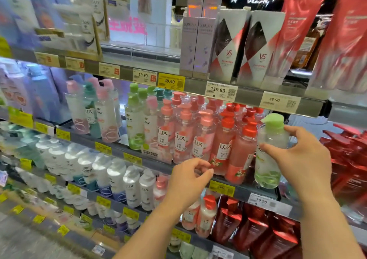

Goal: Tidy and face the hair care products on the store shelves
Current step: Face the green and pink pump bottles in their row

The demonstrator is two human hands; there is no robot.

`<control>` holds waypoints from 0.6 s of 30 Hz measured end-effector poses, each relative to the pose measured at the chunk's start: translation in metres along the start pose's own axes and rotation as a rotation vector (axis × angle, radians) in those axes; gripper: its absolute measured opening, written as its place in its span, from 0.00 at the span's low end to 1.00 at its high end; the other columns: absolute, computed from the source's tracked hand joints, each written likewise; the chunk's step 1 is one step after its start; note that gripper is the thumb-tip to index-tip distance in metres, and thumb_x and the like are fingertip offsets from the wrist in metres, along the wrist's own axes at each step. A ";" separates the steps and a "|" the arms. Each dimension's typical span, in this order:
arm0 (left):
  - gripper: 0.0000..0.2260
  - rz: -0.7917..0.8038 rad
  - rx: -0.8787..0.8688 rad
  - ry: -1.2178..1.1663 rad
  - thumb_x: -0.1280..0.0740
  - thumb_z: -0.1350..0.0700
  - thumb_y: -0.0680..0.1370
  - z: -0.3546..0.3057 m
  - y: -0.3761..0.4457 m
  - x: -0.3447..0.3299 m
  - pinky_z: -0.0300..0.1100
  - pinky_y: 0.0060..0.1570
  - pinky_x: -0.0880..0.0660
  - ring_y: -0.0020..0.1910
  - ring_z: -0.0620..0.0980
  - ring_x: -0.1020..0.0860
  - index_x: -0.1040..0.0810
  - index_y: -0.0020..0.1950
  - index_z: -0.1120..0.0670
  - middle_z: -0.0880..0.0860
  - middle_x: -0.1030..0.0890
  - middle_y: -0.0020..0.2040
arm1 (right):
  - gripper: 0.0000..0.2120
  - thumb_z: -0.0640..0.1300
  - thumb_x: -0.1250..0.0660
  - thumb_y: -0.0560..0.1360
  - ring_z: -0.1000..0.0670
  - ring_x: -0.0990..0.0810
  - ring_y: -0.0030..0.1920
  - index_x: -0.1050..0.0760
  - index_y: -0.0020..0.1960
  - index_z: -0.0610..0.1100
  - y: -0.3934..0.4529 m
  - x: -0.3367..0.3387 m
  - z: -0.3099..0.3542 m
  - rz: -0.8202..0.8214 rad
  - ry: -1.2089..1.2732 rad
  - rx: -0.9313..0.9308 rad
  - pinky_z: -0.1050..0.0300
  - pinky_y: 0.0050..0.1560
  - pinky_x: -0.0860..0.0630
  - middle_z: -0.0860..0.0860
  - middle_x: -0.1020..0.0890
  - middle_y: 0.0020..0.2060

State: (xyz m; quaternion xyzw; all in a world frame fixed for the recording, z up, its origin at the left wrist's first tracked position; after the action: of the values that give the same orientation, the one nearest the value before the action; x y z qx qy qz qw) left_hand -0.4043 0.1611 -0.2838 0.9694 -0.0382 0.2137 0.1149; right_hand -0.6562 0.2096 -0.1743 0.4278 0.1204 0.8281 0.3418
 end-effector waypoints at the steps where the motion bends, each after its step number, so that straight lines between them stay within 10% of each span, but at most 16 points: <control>1: 0.04 0.009 0.004 -0.010 0.29 0.49 0.75 0.004 -0.002 0.007 0.34 0.45 0.24 0.41 0.34 0.23 0.17 0.49 0.46 0.41 0.18 0.42 | 0.30 0.56 0.20 0.65 0.42 0.20 0.55 0.23 0.65 0.50 -0.004 0.003 0.011 -0.006 -0.001 0.010 0.52 0.47 0.29 0.48 0.17 0.57; 9: 0.12 0.018 0.034 -0.144 0.25 0.46 0.73 0.045 -0.028 0.122 0.35 0.48 0.22 0.47 0.35 0.21 0.20 0.55 0.44 0.42 0.18 0.49 | 0.25 0.55 0.17 0.62 0.54 0.21 0.44 0.24 0.54 0.58 -0.064 -0.036 0.137 0.158 0.195 0.042 0.56 0.44 0.26 0.61 0.21 0.43; 18: 0.26 0.051 -0.062 -0.117 0.23 0.42 0.68 0.074 -0.037 0.248 0.37 0.54 0.22 0.56 0.27 0.26 0.28 0.63 0.33 0.34 0.23 0.58 | 0.30 0.60 0.16 0.57 0.54 0.18 0.53 0.21 0.55 0.55 -0.143 -0.155 0.259 0.411 0.387 -0.001 0.55 0.50 0.21 0.59 0.18 0.52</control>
State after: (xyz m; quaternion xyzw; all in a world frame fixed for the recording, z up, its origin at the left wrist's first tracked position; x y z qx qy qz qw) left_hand -0.1452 0.1731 -0.2517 0.9749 -0.0763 0.1585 0.1368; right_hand -0.3233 0.1874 -0.1845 0.2771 0.0936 0.9463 0.1377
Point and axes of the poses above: each hand's wrist, its own y-axis towards the middle knuckle, its own x-axis out of the back of the hand, z = x × y, the point moved 8 cm from there along y, towards the middle knuckle
